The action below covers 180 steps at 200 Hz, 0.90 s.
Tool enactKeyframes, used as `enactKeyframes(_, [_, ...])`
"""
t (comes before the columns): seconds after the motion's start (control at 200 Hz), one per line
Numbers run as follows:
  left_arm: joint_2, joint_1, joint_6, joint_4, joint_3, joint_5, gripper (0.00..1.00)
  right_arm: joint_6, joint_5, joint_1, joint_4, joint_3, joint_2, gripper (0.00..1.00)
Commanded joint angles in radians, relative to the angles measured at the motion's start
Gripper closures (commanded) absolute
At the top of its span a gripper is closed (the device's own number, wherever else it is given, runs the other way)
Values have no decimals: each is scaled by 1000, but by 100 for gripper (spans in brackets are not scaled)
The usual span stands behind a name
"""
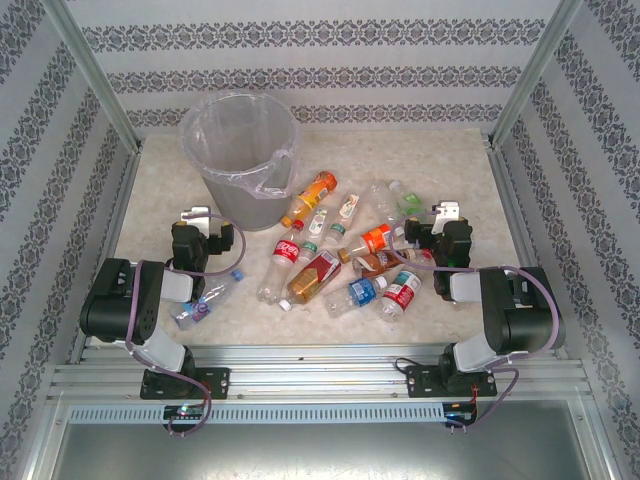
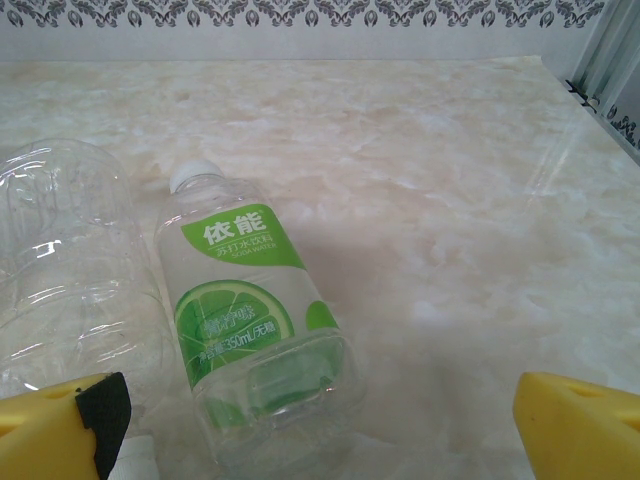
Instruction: Put the plastic bottles in the bin
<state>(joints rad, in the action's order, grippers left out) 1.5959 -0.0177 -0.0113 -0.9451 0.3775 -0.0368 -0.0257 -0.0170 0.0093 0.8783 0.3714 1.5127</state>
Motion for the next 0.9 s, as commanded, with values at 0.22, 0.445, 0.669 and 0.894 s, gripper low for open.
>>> enactKeyframes(0.22, [-10,13,16,11,11,2,0,6,18,3,10,17,-2,2])
enactKeyframes(0.445, [-11,13,17,13,11,2,0,7,19,3,11,16,-3,2])
enactKeyframes(0.669, [-11,12,16,11,10,1,0,7,18,2,11,15,-2,2])
enactKeyframes(0.894, [-17,12,31,-81,-40,-34,0,-8,-36,8,16,-6,-45,2])
